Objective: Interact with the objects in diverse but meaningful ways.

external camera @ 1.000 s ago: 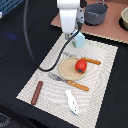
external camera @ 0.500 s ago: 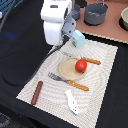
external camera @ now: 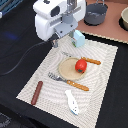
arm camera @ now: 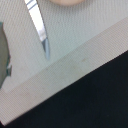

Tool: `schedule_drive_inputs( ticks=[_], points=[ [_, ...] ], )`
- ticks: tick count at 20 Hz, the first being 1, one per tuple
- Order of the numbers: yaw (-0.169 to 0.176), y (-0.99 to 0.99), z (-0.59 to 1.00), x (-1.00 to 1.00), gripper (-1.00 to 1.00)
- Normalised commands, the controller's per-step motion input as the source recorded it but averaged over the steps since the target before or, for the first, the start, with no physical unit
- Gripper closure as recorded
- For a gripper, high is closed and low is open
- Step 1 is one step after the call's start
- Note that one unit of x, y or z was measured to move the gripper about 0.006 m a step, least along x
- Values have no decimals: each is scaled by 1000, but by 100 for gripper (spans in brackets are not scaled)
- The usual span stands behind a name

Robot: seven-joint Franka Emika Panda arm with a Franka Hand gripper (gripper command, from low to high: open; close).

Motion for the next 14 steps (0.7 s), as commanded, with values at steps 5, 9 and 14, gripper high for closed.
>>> schedule_drive_inputs(
  ticks=[5, 9, 14],
  points=[
    [-150, -2, -69, 738, -100],
    [-150, -56, 13, 795, -100],
    [-135, -21, 7, 681, -100]
  ],
)
